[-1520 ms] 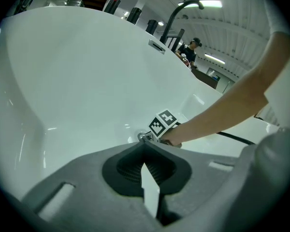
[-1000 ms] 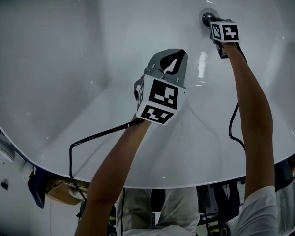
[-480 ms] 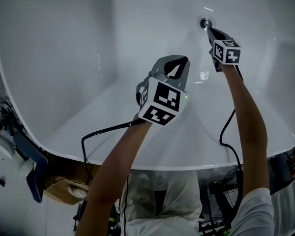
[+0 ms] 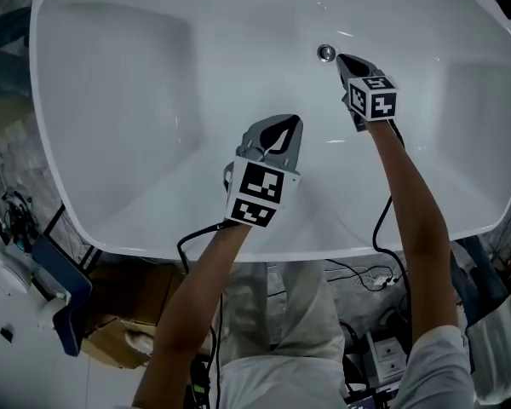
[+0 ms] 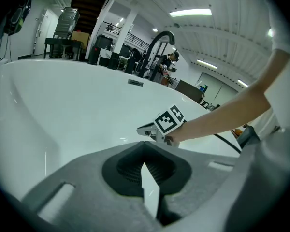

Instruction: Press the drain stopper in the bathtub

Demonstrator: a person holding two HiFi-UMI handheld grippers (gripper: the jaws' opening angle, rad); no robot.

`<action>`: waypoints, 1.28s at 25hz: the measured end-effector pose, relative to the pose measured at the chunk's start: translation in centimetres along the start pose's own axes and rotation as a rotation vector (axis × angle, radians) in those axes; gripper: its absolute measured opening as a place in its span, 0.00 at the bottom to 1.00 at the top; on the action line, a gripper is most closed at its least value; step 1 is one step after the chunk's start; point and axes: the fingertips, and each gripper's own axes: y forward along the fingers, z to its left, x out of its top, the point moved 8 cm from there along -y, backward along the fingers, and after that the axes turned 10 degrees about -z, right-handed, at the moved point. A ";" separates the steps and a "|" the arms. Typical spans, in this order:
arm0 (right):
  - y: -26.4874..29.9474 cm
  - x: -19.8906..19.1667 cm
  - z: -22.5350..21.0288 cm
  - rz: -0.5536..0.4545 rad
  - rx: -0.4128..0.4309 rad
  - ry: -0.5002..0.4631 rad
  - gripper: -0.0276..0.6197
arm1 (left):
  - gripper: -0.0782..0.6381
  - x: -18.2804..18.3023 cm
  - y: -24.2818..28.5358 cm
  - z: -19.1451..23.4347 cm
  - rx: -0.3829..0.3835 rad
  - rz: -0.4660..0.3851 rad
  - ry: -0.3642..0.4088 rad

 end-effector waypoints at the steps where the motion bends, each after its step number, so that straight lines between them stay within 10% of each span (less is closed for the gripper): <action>1: -1.0 0.9 0.6 -0.007 0.001 0.001 0.05 | 0.11 0.8 -0.7 -0.4 -0.002 -0.003 -0.004; 32: -39.5 25.3 21.4 -0.358 0.104 0.000 0.05 | 0.11 23.4 -25.6 -16.6 -0.017 -0.110 0.015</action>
